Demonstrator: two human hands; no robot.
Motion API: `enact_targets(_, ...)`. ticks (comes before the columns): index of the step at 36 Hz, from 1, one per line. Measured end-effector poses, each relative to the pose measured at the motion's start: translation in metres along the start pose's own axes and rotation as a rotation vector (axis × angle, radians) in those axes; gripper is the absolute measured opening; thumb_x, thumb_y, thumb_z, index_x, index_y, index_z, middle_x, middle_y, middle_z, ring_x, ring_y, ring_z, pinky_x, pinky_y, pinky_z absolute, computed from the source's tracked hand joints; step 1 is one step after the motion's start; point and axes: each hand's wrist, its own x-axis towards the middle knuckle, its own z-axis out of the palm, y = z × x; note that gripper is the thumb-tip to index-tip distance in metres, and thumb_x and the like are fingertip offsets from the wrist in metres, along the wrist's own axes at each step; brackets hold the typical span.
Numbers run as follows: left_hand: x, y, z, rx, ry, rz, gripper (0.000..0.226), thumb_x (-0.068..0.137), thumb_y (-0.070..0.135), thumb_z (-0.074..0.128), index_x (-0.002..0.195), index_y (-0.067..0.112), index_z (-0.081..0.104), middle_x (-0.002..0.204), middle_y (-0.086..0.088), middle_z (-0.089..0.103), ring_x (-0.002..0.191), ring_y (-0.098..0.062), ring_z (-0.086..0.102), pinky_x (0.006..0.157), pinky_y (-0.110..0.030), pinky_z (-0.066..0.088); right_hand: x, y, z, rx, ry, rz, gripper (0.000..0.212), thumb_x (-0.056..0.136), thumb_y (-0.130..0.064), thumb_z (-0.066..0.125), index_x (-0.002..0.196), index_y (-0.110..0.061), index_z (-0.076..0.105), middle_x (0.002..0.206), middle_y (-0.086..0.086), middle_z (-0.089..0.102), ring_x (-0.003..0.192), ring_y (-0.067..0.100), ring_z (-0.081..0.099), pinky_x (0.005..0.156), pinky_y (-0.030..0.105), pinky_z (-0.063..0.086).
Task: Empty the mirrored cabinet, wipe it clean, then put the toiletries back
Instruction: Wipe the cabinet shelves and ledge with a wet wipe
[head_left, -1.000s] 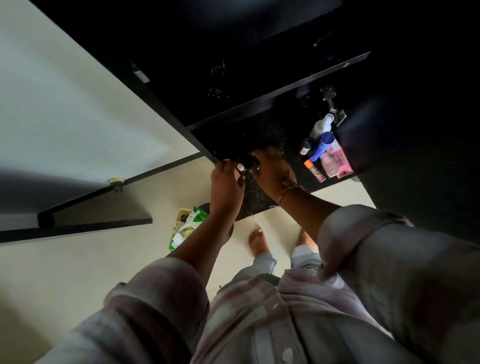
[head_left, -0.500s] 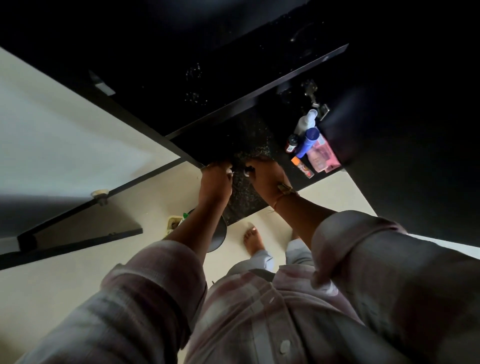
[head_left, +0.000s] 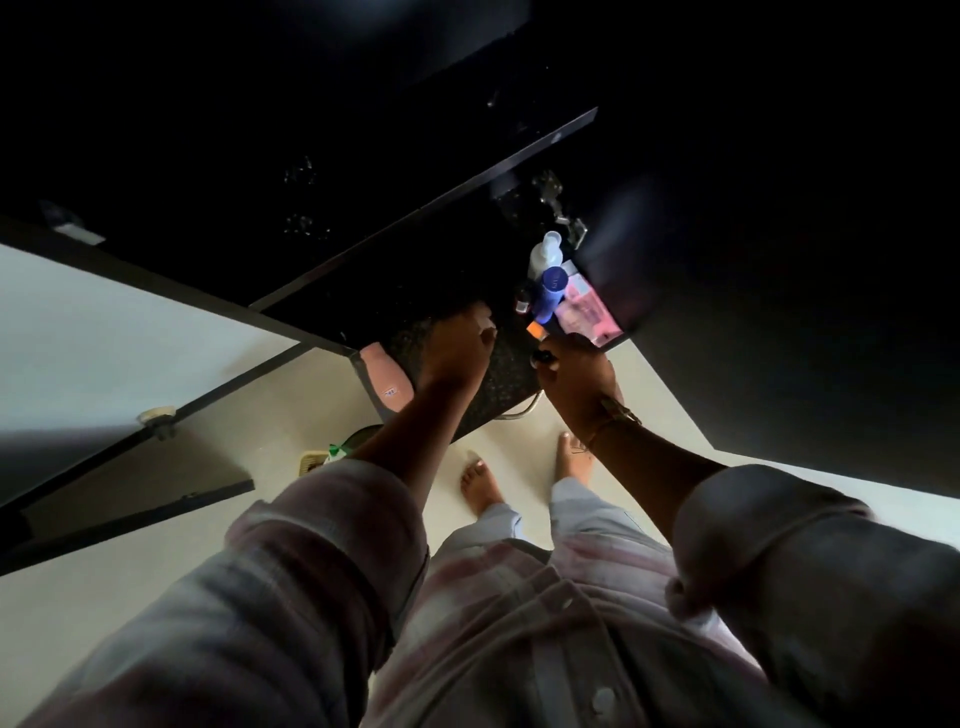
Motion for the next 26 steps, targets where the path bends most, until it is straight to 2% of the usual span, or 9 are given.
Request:
enact_targets(4,0.011,0.017,0.008,-0.009,0.003,-0.001,0.023,0.092,0.02,0.06,0.112,0.009,0.062,0.109,-0.011,0.069,0.104,-0.029,0.064,0.083,-0.036,0.053,0.002,0.013,-0.007,0.005,0.011,0.023,0.032,0.086,-0.024,0.063,0.118,-0.019,0.066,0.109,0.01,0.066,0.094,0.034,0.063,0.076,0.031,0.049)
enact_targets(13,0.02,0.03,0.024,0.067,0.019,-0.027,0.022,0.093,0.023,0.057,0.109,0.01,0.063,0.106,-0.013,0.068,0.1,-0.031,0.064,0.079,-0.034,0.052,0.01,0.024,-0.015,0.007,-0.015,-0.005,0.028,0.086,-0.024,0.064,0.112,-0.016,0.067,0.105,0.008,0.065,0.09,0.031,0.064,0.072,0.027,0.046)
enact_targets(19,0.023,0.036,0.027,0.109,0.042,-0.013,0.022,0.098,0.021,0.051,0.109,0.006,0.062,0.104,-0.013,0.068,0.097,-0.029,0.065,0.079,-0.034,0.051,0.015,0.023,-0.019,0.023,-0.026,-0.046,0.03,0.084,-0.024,0.066,0.112,-0.017,0.066,0.107,0.008,0.065,0.09,0.032,0.064,0.074,0.033,0.053)
enact_targets(24,0.021,0.036,0.029,0.08,0.066,-0.028,0.022,0.1,0.02,0.046,0.11,0.007,0.061,0.102,-0.012,0.068,0.094,-0.026,0.067,0.076,-0.031,0.054,0.016,0.023,-0.02,0.014,-0.036,-0.065,0.028,0.084,-0.024,0.065,0.111,-0.017,0.067,0.107,0.009,0.064,0.09,0.033,0.064,0.072,0.031,0.049)
enact_targets(26,0.02,0.035,0.031,0.064,0.075,-0.03,0.021,0.099,0.02,0.048,0.108,0.007,0.061,0.101,-0.012,0.069,0.093,-0.027,0.067,0.078,-0.036,0.056,0.015,0.023,-0.02,0.005,-0.027,-0.089,0.028,0.085,-0.023,0.064,0.111,-0.015,0.067,0.105,0.009,0.064,0.089,0.033,0.064,0.07,0.027,0.044)
